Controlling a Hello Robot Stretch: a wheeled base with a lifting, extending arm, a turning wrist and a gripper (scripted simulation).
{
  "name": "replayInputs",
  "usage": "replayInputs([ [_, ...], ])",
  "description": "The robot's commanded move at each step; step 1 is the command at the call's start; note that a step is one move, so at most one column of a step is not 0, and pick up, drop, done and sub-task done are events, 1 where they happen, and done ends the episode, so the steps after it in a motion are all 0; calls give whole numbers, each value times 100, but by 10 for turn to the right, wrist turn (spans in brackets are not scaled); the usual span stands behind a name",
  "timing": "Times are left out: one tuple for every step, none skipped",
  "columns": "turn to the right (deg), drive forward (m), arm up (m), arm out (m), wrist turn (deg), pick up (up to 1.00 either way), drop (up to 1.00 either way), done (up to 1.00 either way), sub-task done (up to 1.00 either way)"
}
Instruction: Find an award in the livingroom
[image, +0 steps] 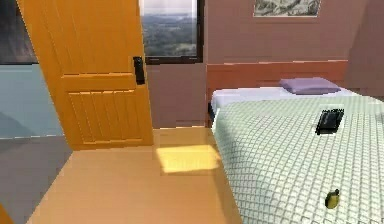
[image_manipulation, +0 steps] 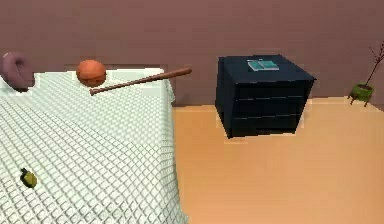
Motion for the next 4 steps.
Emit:
replayInputs([
  [-60,0,0,0,0,0,0,0,0],
  [0,45,0,0,0,0,0,0,0],
  [-450,0,0,0,0,0,0,0,0],
  [-300,0,0,0,0,0,0,0,0],
])
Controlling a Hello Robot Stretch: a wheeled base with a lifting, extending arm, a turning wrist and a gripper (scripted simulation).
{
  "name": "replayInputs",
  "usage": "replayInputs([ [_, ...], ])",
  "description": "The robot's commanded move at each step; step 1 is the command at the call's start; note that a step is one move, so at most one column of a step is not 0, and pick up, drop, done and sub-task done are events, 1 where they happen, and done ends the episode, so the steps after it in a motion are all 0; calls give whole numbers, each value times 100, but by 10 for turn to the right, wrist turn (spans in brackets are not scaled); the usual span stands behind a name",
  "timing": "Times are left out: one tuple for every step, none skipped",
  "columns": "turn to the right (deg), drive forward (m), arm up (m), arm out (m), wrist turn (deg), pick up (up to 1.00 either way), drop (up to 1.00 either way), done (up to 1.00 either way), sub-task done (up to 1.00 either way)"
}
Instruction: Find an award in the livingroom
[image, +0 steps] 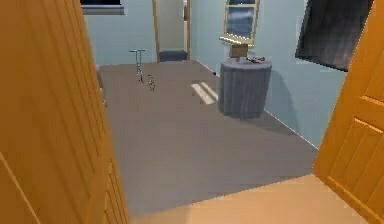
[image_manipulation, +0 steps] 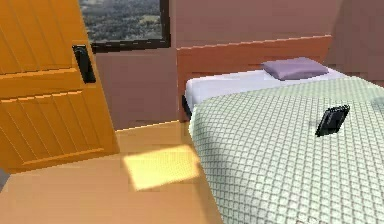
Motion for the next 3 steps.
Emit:
replayInputs([
  [0,100,0,0,0,0,0,0,0],
  [-30,0,0,0,0,0,0,0,0],
  [0,100,0,0,0,0,0,0,0],
])
